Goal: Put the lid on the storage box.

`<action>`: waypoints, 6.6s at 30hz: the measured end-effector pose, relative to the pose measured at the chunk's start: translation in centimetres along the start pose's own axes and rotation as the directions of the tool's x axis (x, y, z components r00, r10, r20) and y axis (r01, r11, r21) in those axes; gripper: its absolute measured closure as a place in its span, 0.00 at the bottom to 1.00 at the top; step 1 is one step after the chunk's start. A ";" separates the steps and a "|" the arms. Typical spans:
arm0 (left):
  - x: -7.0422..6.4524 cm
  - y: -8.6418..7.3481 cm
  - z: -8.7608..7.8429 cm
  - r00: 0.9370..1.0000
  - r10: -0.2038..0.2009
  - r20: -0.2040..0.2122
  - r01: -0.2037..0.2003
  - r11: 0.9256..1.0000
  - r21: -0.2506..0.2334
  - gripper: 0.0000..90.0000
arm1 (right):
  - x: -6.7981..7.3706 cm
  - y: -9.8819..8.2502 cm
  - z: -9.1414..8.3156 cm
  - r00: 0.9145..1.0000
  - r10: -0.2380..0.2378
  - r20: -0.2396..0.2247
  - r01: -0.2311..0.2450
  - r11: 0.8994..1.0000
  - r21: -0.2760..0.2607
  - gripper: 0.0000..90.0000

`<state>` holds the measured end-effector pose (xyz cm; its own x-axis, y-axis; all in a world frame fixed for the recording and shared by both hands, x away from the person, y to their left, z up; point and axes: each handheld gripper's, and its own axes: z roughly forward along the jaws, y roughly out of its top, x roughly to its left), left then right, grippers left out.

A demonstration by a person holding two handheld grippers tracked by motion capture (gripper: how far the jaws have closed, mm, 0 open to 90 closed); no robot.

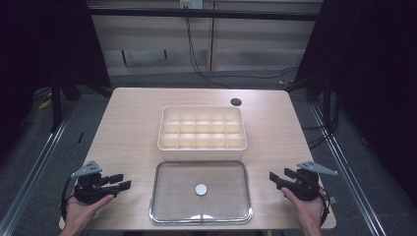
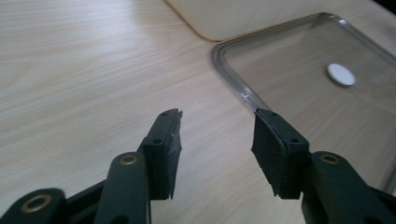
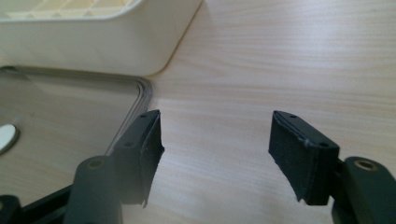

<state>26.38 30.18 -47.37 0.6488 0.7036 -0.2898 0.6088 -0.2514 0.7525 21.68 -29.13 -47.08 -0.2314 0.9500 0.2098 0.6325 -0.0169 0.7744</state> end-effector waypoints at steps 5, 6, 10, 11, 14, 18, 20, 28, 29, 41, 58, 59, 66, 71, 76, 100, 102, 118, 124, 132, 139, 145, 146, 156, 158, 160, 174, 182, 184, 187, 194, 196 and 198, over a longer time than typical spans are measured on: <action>-0.6 0.1 0.2 0.999 0.043 0.032 -0.043 0.999 -0.004 0.65 | -0.1 -0.1 -0.6 1.000 0.022 -0.020 -0.023 1.000 -0.016 0.39; -0.7 0.1 0.2 0.998 0.052 0.021 -0.052 0.999 -0.010 0.63 | 0.0 -0.1 -0.7 0.999 0.030 -0.032 -0.031 0.999 -0.024 0.39; -0.8 0.1 0.4 0.994 0.110 -0.017 -0.111 0.993 -0.040 0.61 | 0.2 -0.1 -0.6 0.996 0.027 -0.086 -0.030 0.999 -0.035 0.39; -0.8 0.1 0.4 0.994 0.110 -0.017 -0.111 0.993 -0.040 0.59 | 0.2 -0.1 -0.6 0.996 0.027 -0.086 -0.030 0.999 -0.035 0.39; -1.0 0.2 0.6 0.993 0.121 0.001 -0.121 0.992 -0.038 0.56 | 1.3 0.2 -0.5 0.995 -0.023 -0.095 0.019 0.999 -0.046 0.41; -1.3 0.6 0.8 0.992 0.123 0.024 -0.123 0.992 0.032 0.54 | 2.4 0.5 -0.4 0.992 -0.052 -0.114 0.049 0.998 -0.032 0.42; -1.2 0.8 0.7 0.994 0.110 0.027 -0.111 0.993 0.034 0.54 | 2.6 0.5 -0.4 0.993 -0.047 -0.112 0.044 0.999 -0.032 0.42; -1.5 1.4 1.3 0.998 0.068 0.016 -0.069 0.997 0.044 0.53 | 4.4 1.6 1.0 0.985 -0.064 -0.161 0.074 0.996 0.055 0.40; -1.5 1.4 1.3 0.998 0.068 0.016 -0.069 0.997 0.044 0.53 | 4.4 1.6 1.0 0.985 -0.064 -0.161 0.074 0.996 0.055 0.40; -3.0 3.1 3.5 0.993 0.117 0.037 -0.120 0.988 0.096 0.57 | 6.2 3.6 2.4 0.972 -0.136 -0.193 0.157 0.983 0.099 0.41; -2.6 3.3 6.6 0.996 0.045 0.078 -0.056 0.988 0.146 0.59 | 5.3 3.3 5.4 0.978 -0.047 -0.202 0.078 0.986 0.148 0.55; -2.7 3.3 6.6 0.996 0.048 0.076 -0.059 0.987 0.147 0.60 | 5.3 3.1 5.6 0.980 -0.037 -0.194 0.069 0.985 0.159 0.57; -2.9 3.0 7.1 0.994 0.065 0.088 -0.079 0.983 0.168 0.63 | 5.2 2.1 6.4 0.983 -0.039 -0.181 0.076 0.976 0.204 0.63; -3.1 2.8 7.5 0.992 0.070 0.107 -0.089 0.979 0.183 0.63 | 5.0 1.7 6.7 0.983 -0.035 -0.178 0.074 0.973 0.219 0.65; -3.1 2.6 7.8 0.991 0.070 0.112 -0.090 0.978 0.188 0.62 | 5.2 1.4 7.0 0.983 -0.032 -0.181 0.074 0.970 0.233 0.64; -3.1 2.2 7.9 0.991 0.062 0.118 -0.085 0.975 0.207 0.70 | 4.9 0.8 7.3 0.981 0.095 -0.167 -0.053 0.970 0.237 0.68; -3.1 2.1 7.9 0.991 0.061 0.115 -0.084 0.974 0.208 0.70 | 4.2 0.7 7.3 0.965 0.174 -0.198 -0.125 0.963 0.239 0.68; -3.1 1.9 7.7 0.992 0.057 0.110 -0.078 0.977 0.198 0.72 | 2.6 0.5 6.5 0.878 0.359 -0.317 -0.303 0.929 0.213 0.73; -3.0 1.9 7.7 0.991 0.059 0.116 -0.082 0.976 0.202 0.71 | 2.7 0.6 6.3 0.872 0.355 -0.338 -0.298 0.931 0.210 0.73; -3.0 1.9 7.7 0.990 0.059 0.128 -0.084 0.976 0.201 0.71 | 3.6 1.4 5.8 0.876 0.289 -0.387 -0.228 0.954 0.195 0.76; -3.0 2.0 7.8 0.990 0.056 0.126 -0.081 0.976 0.200 0.70 | 3.5 1.4 6.1 0.864 0.275 -0.422 -0.198 0.956 0.217 0.75; -2.7 2.1 7.9 0.991 0.036 0.131 -0.061 0.979 0.193 0.70 | 3.8 1.4 6.3 0.861 0.264 -0.434 -0.179 0.957 0.229 0.73; -2.6 2.1 7.9 0.991 0.035 0.130 -0.060 0.980 0.192 0.70 | 3.8 1.5 6.3 0.854 0.265 -0.448 -0.176 0.957 0.231 0.71; -2.8 2.1 8.0 0.989 0.050 0.139 -0.075 0.980 0.184 0.63 | 4.2 1.9 6.4 0.837 0.268 -0.477 -0.188 0.960 0.209 0.77; -2.8 2.0 8.0 0.989 0.043 0.143 -0.069 0.981 0.182 0.58 | 4.1 1.7 6.4 0.835 0.273 -0.478 -0.192 0.958 0.212 0.77; -2.9 2.0 7.9 0.989 0.042 0.142 -0.067 0.981 0.181 0.55 | 4.1 1.7 6.4 0.833 0.273 -0.480 -0.195 0.959 0.208 0.78; -3.1 2.0 8.2 0.983 0.018 0.181 -0.050 0.984 0.170 0.37 | 4.3 2.0 4.9 0.824 0.198 -0.530 -0.171 0.980 0.100 0.81; -3.2 2.0 8.3 0.978 -0.006 0.209 -0.032 0.983 0.179 0.43 | 4.3 2.0 4.7 0.831 0.194 -0.522 -0.164 0.981 0.103 0.81; -3.1 2.0 8.3 0.976 -0.019 0.215 -0.020 0.984 0.179 0.45 | 4.3 2.0 4.9 0.836 0.194 -0.513 -0.157 0.981 0.116 0.80; -3.1 2.0 8.2 0.977 -0.016 0.212 -0.023 0.983 0.180 0.46 | 4.2 1.9 5.1 0.848 0.197 -0.491 -0.147 0.979 0.139 0.78; -3.4 2.2 7.8 0.980 -0.002 0.200 -0.030 0.987 0.157 0.50 | 4.1 1.8 5.4 0.862 0.214 -0.459 -0.152 0.974 0.168 0.76; -3.5 2.3 7.7 0.981 0.002 0.194 -0.033 0.988 0.154 0.51 | 4.2 1.7 5.5 0.868 0.209 -0.450 -0.148 0.975 0.168 0.75; -3.6 2.4 7.6 0.981 0.008 0.192 -0.036 0.990 0.139 0.52 | 4.2 1.7 5.5 0.872 0.209 -0.443 -0.148 0.975 0.169 0.74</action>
<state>28.97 21.95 -48.98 0.7295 0.5608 -0.3917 0.6429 -0.3663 0.6727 25.88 -23.49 -48.13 -0.3973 0.6862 0.6093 0.7752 -0.1043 0.6230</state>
